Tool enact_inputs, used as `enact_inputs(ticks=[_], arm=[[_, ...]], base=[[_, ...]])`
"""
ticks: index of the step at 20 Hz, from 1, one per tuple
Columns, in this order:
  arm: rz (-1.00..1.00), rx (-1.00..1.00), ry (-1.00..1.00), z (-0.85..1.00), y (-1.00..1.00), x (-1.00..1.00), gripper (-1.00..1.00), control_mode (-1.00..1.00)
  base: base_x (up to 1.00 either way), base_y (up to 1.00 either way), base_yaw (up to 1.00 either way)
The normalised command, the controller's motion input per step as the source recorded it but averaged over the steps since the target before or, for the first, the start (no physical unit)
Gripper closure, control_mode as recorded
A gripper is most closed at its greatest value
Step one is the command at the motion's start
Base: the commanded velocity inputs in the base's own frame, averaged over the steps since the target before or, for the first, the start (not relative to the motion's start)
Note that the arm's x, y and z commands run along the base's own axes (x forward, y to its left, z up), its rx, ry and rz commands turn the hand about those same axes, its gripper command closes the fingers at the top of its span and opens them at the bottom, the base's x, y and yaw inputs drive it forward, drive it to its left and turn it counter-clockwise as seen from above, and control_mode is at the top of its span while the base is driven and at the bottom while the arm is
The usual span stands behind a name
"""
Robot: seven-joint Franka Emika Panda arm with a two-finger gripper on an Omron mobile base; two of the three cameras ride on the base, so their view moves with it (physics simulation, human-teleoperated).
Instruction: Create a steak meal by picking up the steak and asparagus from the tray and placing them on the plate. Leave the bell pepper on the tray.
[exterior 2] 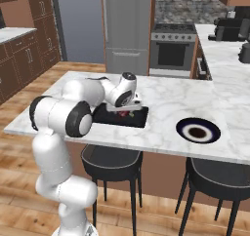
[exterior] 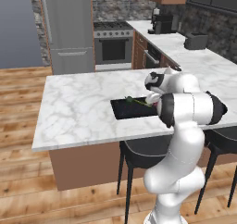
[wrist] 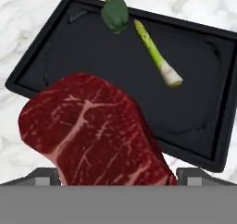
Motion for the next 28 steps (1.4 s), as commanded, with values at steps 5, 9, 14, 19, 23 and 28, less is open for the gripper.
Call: enact_inputs(ticks=[5, 9, 14, 19, 23, 28], arm=[[-0.03, 0.0, 0.0, 0.55, -0.78, -0.58, 1.0, -1.0], [-0.08, -0.03, 0.0, 0.05, -1.0, -0.43, 1.0, -1.0], [-0.11, -0.01, 0.06, 0.0, -1.0, -0.06, 1.0, -1.0], [-0.13, 0.0, 0.05, 0.0, -1.0, 0.0, 1.0, -1.0], [-0.08, 0.0, 0.02, 0.0, -1.0, 0.0, 1.0, -1.0], [-0.01, 0.03, 0.01, 0.0, -0.83, 0.17, 1.0, -1.0]], base=[[0.0, 0.0, 0.0], [0.0, 0.0, 0.0], [0.0, 0.0, 0.0], [0.0, 0.0, 0.0], [0.0, 0.0, 0.0], [0.0, 0.0, 0.0]])
